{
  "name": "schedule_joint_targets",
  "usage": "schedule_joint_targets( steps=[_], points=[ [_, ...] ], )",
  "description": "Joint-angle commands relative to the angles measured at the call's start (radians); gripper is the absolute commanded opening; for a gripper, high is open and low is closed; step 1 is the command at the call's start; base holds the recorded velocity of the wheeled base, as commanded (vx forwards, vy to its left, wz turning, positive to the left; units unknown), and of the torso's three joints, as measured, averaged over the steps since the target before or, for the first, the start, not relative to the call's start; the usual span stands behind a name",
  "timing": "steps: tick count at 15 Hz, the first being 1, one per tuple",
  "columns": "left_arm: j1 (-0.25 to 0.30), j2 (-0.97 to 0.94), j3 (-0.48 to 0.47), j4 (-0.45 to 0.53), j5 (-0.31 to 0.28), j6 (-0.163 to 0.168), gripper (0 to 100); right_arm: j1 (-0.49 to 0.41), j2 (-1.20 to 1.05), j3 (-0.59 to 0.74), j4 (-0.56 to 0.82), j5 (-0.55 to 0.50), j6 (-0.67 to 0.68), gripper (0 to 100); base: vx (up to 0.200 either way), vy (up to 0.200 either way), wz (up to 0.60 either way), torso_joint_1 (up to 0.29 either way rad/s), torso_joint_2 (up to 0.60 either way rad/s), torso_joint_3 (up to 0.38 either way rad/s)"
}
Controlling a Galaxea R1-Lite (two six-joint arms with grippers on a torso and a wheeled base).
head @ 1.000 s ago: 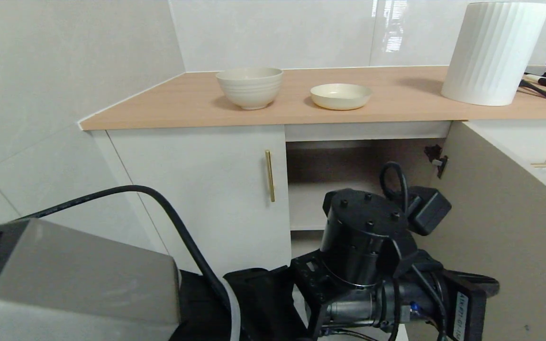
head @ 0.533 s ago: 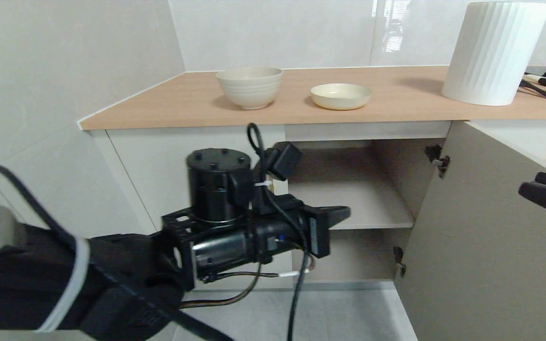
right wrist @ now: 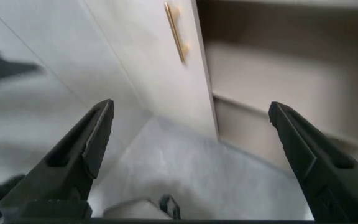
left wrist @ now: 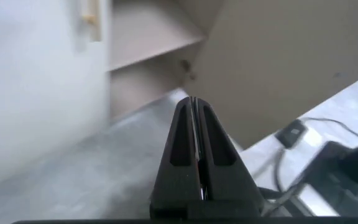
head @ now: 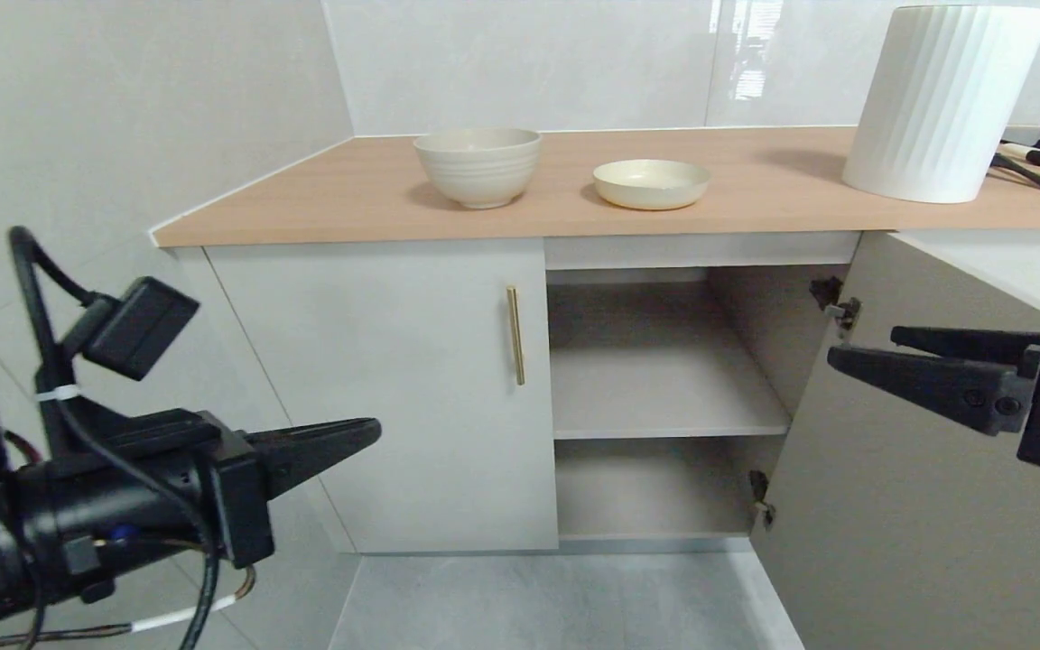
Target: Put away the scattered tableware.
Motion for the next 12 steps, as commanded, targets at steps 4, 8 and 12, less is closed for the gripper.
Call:
schedule_joint_targets(
  steps=[4, 8, 12],
  points=[
    [0.092, -0.124, 0.005, 0.007, 0.001, 0.004, 0, -0.003, -0.007, 0.015, 0.022, -0.001, -0.003, 100, 0.000, 0.000, 0.00, 0.000, 0.00, 0.000],
    [0.221, -0.128, -0.017, 0.010, 0.001, 0.006, 100, -0.002, 0.032, 0.013, 0.020, -0.013, -0.003, 100, 0.000, 0.000, 0.00, 0.000, 0.00, 0.000],
    [0.259, -0.127, -0.028, -0.011, 0.004, 0.001, 100, -0.002, 0.042, 0.004, 0.022, -0.030, -0.003, 100, 0.000, 0.000, 0.00, 0.000, 0.00, 0.000]
  ],
)
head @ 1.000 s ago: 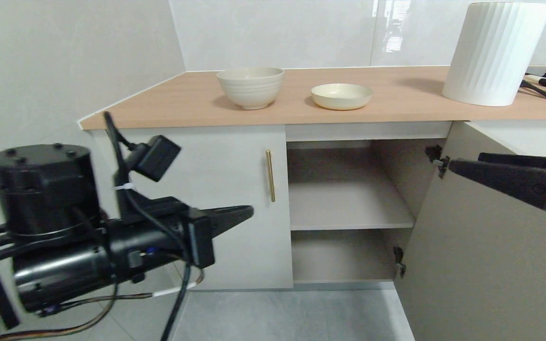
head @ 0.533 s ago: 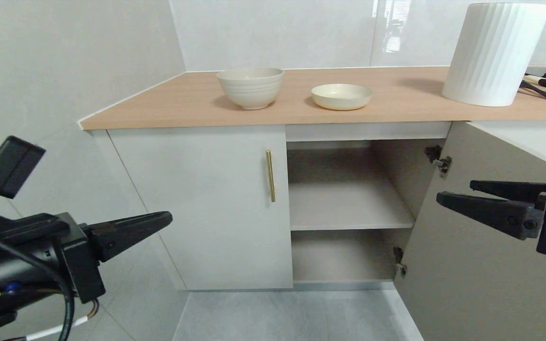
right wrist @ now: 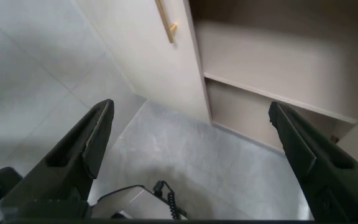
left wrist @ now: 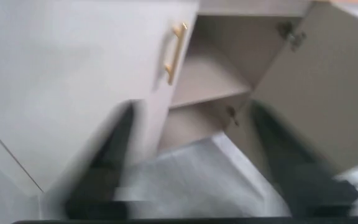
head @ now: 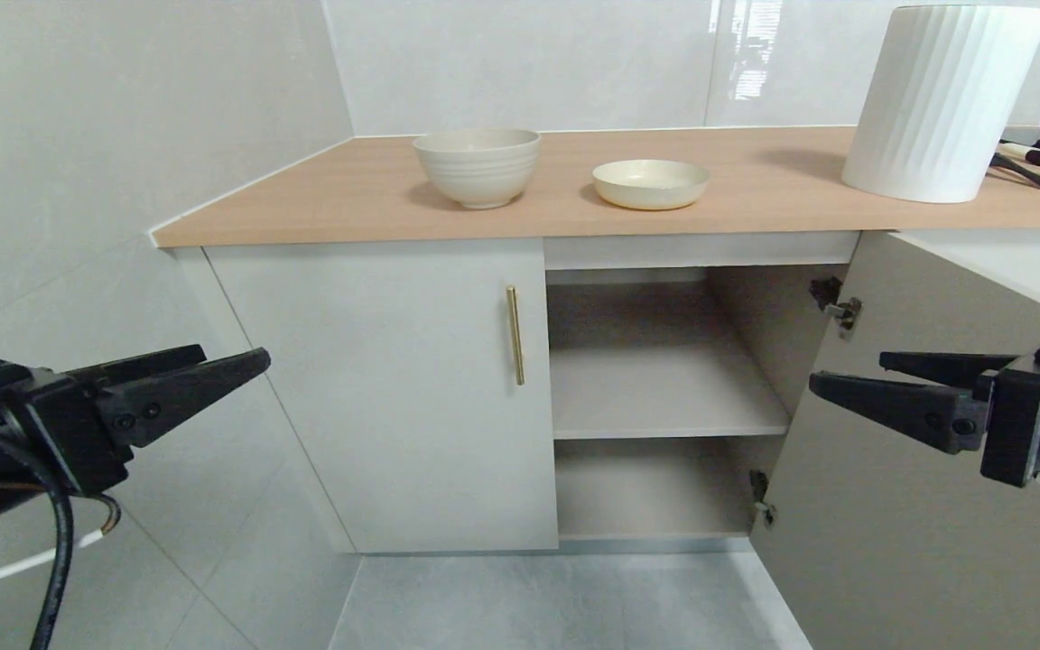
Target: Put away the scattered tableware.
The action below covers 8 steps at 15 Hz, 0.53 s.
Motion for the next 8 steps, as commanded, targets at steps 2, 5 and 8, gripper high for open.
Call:
schedule_joint_targets(
  steps=[2, 5, 8],
  points=[
    [0.008, -0.009, -0.004, -0.025, 0.003, 0.001, 100, -0.001, 0.013, -0.010, 0.002, -0.020, 0.000, 100, 0.000, 0.000, 0.00, 0.000, 0.00, 0.000],
    [0.008, -0.005, -0.002, -0.019, 0.003, 0.001, 100, 0.001, 0.017, -0.012, 0.006, -0.026, 0.000, 100, 0.000, 0.000, 0.00, 0.000, 0.00, 0.000],
    [0.008, -0.006, -0.005, -0.019, 0.001, -0.021, 100, -0.001, 0.017, -0.012, 0.006, -0.026, 0.001, 100, 0.000, 0.067, 0.00, -0.001, 0.00, 0.001]
  ],
)
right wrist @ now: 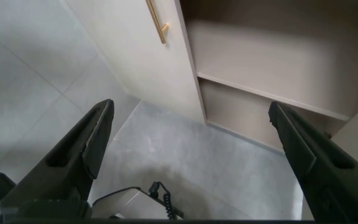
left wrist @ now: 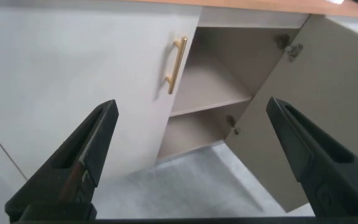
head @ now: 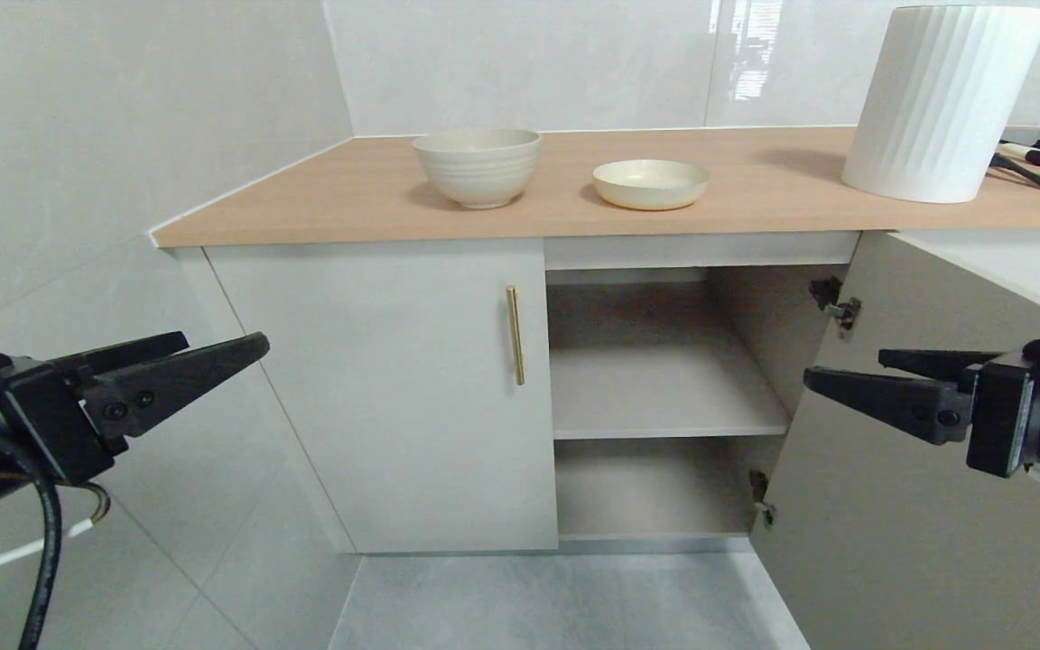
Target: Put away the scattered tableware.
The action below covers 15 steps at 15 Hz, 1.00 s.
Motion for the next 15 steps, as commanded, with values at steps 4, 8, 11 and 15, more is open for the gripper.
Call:
schedule_joint_targets(
  steps=[4, 8, 11, 15],
  points=[
    [0.000, -0.001, 0.006, -0.001, -0.001, 0.001, 100, 0.001, -0.001, 0.000, -0.002, -0.001, 0.001, 100, 0.000, 0.000, 0.00, 0.000, 0.00, 0.000],
    [-0.002, -0.004, 0.011, -0.001, -0.006, 0.001, 100, 0.001, -0.004, 0.000, -0.002, -0.001, 0.001, 100, 0.000, 0.000, 0.00, 0.000, 0.00, 0.000],
    [-0.002, -0.014, 0.006, -0.001, -0.008, 0.001, 100, -0.001, -0.002, 0.001, -0.002, -0.001, 0.001, 100, 0.000, 0.000, 0.00, 0.000, 0.00, 0.000],
    [-0.002, -0.024, -0.009, 0.047, -0.008, 0.001, 100, 0.001, -0.007, 0.003, -0.001, 0.001, 0.001, 100, 0.200, 0.000, 0.00, 0.000, 0.00, 0.007]
  ],
)
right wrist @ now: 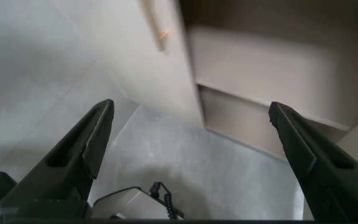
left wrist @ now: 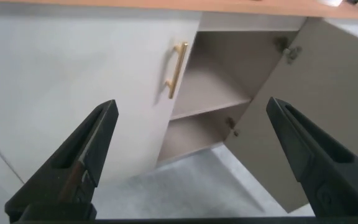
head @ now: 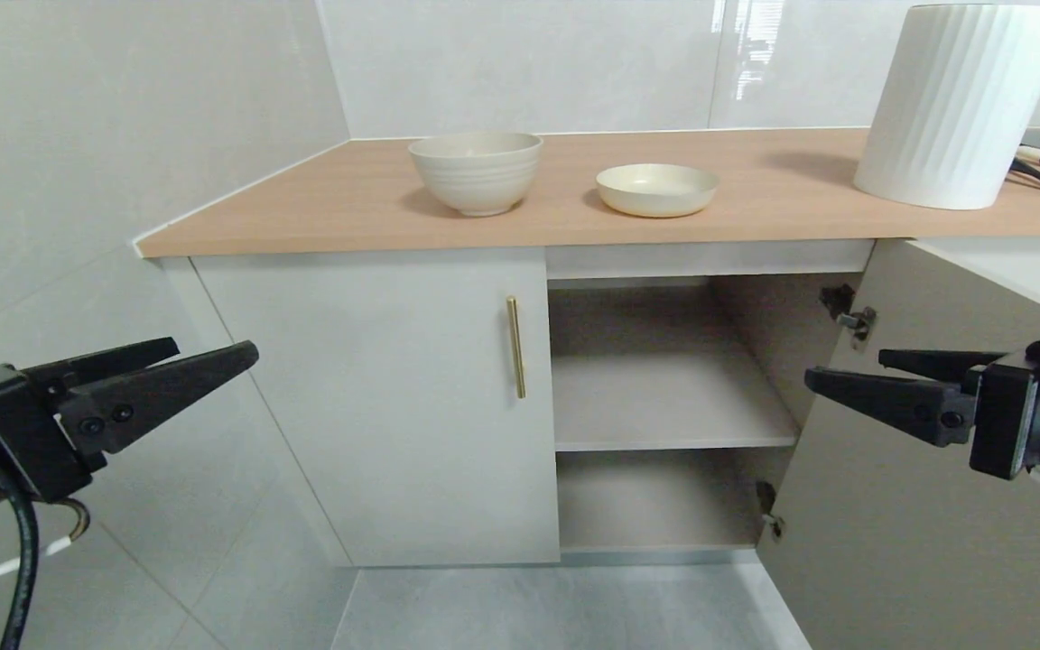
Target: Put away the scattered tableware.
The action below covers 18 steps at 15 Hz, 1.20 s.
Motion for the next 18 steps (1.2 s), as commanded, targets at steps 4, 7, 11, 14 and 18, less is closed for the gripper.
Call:
schedule_joint_targets(
  steps=[4, 7, 11, 14, 18],
  points=[
    [0.000, -0.002, -0.007, 0.001, 0.000, -0.002, 100, 0.001, -0.003, 0.002, -0.002, -0.001, 0.000, 100, 0.150, 0.000, 0.00, 0.004, 0.00, 0.001],
    [0.000, -0.008, -0.004, 0.001, 0.002, -0.002, 100, 0.001, -0.003, 0.002, -0.002, -0.001, 0.000, 100, 0.000, 0.000, 0.00, 0.000, 0.00, 0.000],
    [0.000, -0.005, -0.008, 0.001, 0.002, -0.008, 100, 0.000, 0.000, 0.000, -0.002, -0.001, 0.000, 100, 0.000, 0.000, 0.00, 0.000, 0.00, 0.000],
    [0.001, -0.008, -0.011, 0.001, 0.000, -0.045, 100, 0.001, -0.001, 0.003, -0.003, 0.001, 0.000, 100, 0.000, 0.200, 0.00, -0.002, 0.00, 0.001],
    [0.000, -0.023, -0.007, 0.003, 0.000, -0.044, 100, 0.000, -0.005, 0.003, -0.009, 0.002, 0.003, 100, 0.000, 0.000, 0.00, 0.000, 0.00, 0.000]
  ],
)
